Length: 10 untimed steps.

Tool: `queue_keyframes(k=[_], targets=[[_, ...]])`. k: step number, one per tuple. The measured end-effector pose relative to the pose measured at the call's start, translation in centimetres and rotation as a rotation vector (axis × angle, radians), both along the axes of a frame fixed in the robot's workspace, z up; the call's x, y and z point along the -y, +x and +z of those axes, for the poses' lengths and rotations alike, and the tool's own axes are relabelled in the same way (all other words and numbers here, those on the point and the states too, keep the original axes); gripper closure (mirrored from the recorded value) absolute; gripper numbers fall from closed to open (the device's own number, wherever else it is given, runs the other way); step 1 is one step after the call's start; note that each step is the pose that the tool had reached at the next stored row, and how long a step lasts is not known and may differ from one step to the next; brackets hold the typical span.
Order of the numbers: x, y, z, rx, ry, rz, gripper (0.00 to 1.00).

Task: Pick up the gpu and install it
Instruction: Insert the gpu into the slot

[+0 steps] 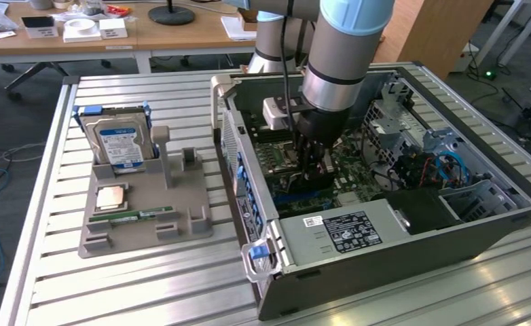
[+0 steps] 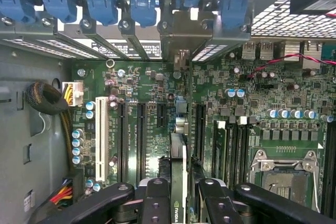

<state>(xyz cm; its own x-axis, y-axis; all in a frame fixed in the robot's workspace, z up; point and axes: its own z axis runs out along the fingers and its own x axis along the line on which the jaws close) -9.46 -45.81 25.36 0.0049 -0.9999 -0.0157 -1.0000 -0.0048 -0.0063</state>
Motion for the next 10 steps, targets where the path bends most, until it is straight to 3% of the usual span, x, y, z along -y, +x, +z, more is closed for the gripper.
queue_keyframes(k=[10], targets=[[0.01,0.00,0.17,-0.0001,-0.0004,0.000,0.75]])
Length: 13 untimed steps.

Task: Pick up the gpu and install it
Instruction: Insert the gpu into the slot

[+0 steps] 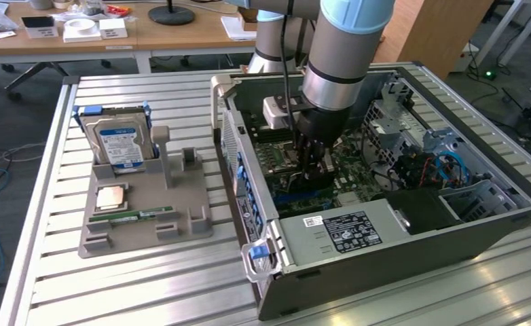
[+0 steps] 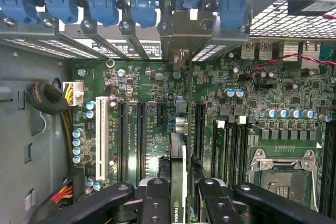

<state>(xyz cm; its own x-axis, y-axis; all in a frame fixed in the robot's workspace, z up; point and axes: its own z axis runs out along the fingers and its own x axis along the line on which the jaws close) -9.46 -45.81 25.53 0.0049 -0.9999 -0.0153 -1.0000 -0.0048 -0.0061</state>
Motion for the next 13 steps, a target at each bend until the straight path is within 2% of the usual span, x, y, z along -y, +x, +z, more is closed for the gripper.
queue_keyframes(k=[11,13], targets=[[0.00,0.00,0.39,0.0000,-0.0002,0.006,0.75],[0.00,0.01,0.39,0.0000,-0.0056,0.007,0.75]])
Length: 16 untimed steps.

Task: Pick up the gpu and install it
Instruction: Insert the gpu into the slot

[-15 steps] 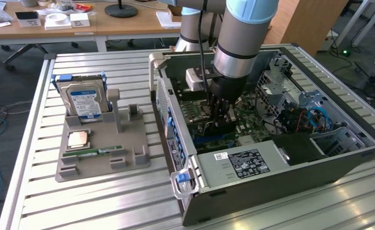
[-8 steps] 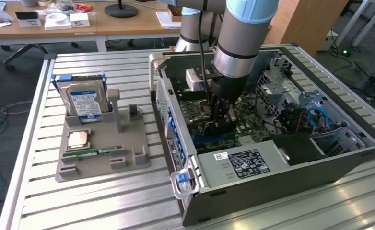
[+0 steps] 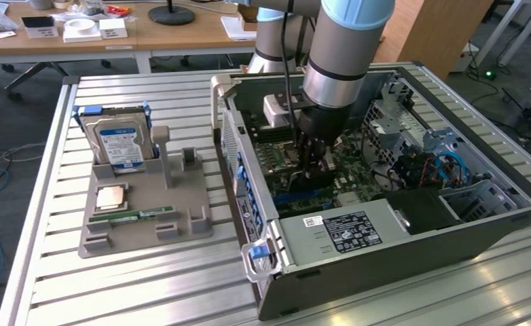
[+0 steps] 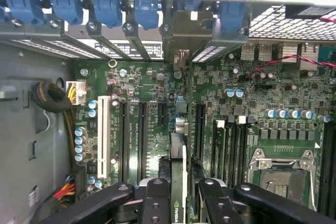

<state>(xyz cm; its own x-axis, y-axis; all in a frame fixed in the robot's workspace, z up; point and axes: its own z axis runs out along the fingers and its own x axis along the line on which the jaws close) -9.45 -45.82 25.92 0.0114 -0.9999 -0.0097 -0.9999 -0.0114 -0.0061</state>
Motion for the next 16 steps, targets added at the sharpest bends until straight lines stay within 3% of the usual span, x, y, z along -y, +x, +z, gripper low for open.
queue_keyframes(k=[2,3,16], targets=[[0.07,0.00,0.01,-0.0001,-0.0084,0.000,0.75],[0.08,-0.01,0.02,-0.0002,-0.0097,0.000,0.75],[0.08,0.03,0.01,0.0003,-0.0030,0.000,0.75]])
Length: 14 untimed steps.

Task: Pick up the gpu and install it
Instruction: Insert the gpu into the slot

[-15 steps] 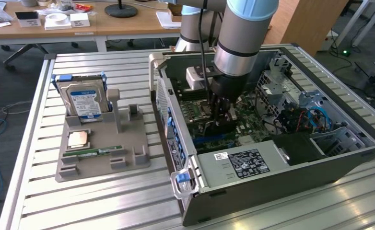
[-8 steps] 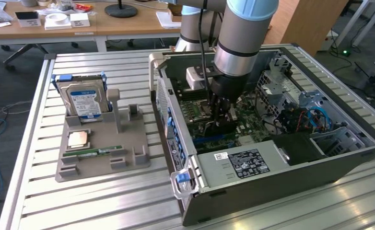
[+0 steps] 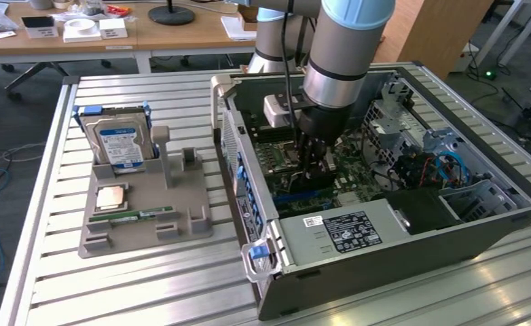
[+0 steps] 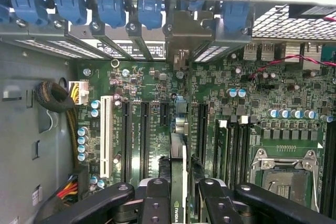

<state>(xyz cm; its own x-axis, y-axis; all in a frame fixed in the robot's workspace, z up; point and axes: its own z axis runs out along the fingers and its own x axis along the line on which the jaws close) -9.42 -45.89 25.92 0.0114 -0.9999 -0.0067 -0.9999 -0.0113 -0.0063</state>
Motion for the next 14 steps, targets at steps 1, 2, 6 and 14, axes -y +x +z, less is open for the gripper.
queue_keyframes(k=[1,2,6,14], targets=[[0.00,0.02,0.00,0.0000,0.0007,0.000,0.75],[0.00,0.03,0.00,0.0000,0.0009,0.000,0.75],[0.00,0.04,0.00,0.0000,0.0012,0.000,0.75],[0.01,0.03,-0.18,0.0001,0.0011,-0.008,0.75]])
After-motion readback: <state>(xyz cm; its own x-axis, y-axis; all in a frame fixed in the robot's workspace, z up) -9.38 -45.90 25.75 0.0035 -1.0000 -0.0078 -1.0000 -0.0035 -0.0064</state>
